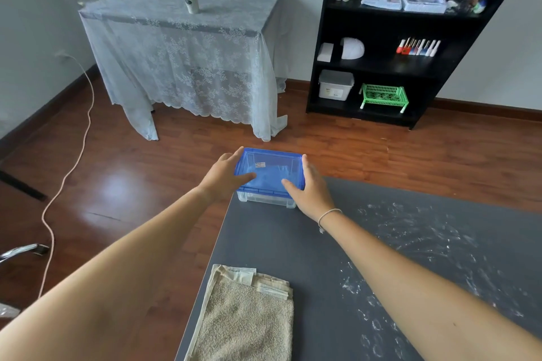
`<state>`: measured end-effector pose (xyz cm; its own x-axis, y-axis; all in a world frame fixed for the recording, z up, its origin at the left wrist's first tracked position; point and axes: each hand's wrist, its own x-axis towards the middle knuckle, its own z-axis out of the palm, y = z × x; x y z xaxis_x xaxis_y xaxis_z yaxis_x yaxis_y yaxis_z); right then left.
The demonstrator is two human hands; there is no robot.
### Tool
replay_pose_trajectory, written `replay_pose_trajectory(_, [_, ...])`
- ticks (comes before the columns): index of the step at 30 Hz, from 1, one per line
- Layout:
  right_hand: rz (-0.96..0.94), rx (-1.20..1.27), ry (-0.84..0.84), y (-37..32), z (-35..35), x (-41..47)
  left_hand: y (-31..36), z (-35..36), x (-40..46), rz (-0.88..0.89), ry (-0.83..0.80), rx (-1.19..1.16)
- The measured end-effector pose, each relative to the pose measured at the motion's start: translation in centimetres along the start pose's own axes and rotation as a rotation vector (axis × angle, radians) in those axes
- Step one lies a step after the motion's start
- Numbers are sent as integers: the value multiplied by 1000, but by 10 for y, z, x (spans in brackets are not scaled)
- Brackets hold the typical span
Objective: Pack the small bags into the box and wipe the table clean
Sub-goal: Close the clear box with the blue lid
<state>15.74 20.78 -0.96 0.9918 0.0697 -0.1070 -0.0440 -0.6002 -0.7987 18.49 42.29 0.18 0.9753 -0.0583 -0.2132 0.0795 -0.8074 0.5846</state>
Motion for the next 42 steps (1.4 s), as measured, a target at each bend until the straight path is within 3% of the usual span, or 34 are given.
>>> replay_pose_trajectory(6, [58, 31, -63, 0, 2, -3, -5, 5, 0, -23, -59, -59])
replay_pose_trajectory(28, [290, 320, -29, 22, -4, -8, 8, 43, -33, -112, 35, -463])
replay_pose_trajectory(33, [231, 313, -1, 23, -13, -21, 14, 55, -54, -100, 161, -459])
replay_pose_trajectory(42, [4, 36, 141, 21, -16, -28, 26, 66, -68, -36, 392, -303])
